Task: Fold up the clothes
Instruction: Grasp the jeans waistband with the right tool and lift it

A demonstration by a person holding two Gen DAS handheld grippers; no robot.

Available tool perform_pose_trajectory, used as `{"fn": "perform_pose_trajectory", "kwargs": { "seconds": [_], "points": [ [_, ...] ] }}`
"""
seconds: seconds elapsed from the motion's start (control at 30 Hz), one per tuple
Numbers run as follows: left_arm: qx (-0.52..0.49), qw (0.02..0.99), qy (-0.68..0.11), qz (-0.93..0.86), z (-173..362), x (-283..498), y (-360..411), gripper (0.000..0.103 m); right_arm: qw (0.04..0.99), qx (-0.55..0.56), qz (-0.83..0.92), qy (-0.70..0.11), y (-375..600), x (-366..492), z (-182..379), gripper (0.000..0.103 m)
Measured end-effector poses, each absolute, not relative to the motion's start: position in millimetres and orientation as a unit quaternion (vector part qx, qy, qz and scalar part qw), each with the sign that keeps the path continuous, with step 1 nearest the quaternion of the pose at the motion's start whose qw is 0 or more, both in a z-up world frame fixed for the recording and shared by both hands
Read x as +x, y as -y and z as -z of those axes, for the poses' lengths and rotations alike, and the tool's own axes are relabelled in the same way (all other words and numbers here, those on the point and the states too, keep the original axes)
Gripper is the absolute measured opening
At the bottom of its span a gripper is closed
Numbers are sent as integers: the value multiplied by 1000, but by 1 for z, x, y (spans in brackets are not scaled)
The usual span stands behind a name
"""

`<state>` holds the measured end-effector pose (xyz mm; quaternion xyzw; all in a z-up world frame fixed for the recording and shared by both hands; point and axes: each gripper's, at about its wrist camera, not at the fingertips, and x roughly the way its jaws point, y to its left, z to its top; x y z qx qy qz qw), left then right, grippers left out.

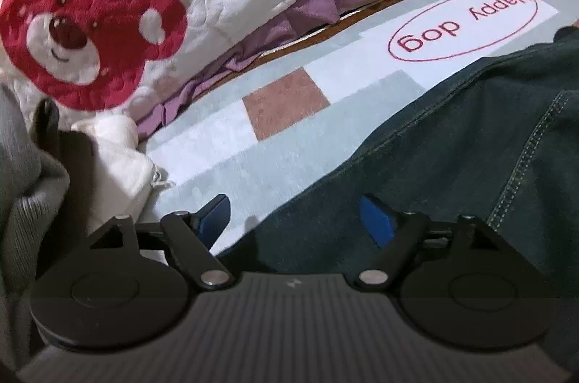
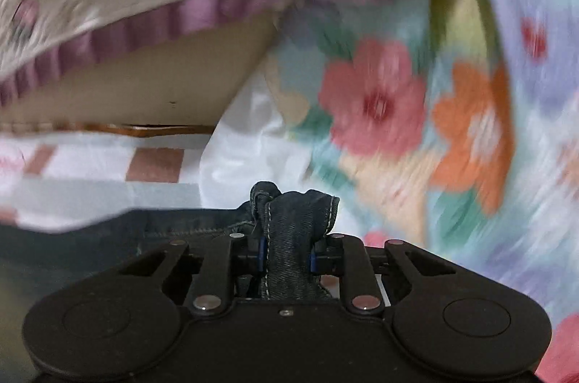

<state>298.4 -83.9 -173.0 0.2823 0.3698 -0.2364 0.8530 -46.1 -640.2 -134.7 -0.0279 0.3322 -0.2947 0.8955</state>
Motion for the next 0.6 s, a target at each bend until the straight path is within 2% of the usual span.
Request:
{"fn": "perform_pose_trajectory", "kwargs": {
  "seconds": [0.13,0.27,0.43,0.5,0.53,0.57,0.6],
  "points": [
    [291,855,-363,229,175,300,85,96,883,-42,343,-318,640,-39,137,21],
    [247,856,-392,229,177,313,74,103,870,-45,381,-311,640,-29,140,21],
    [136,848,-464,216,181,335,52,102,875,-41,376,-303,642,-27,141,21],
    [96,844,-485,205,181,338,47,94,878,-41,371,-299,642,-29,142,21],
    [104,841,-488,208,176,335,53,77,880,-42,369,-296,641,-31,142,21],
    [111,838,-491,210,171,333,58,46,882,-42,368,-293,640,-33,141,21],
    [118,835,-493,212,165,330,64,27,883,-44,370,-286,637,-36,139,21]
  ]
}}
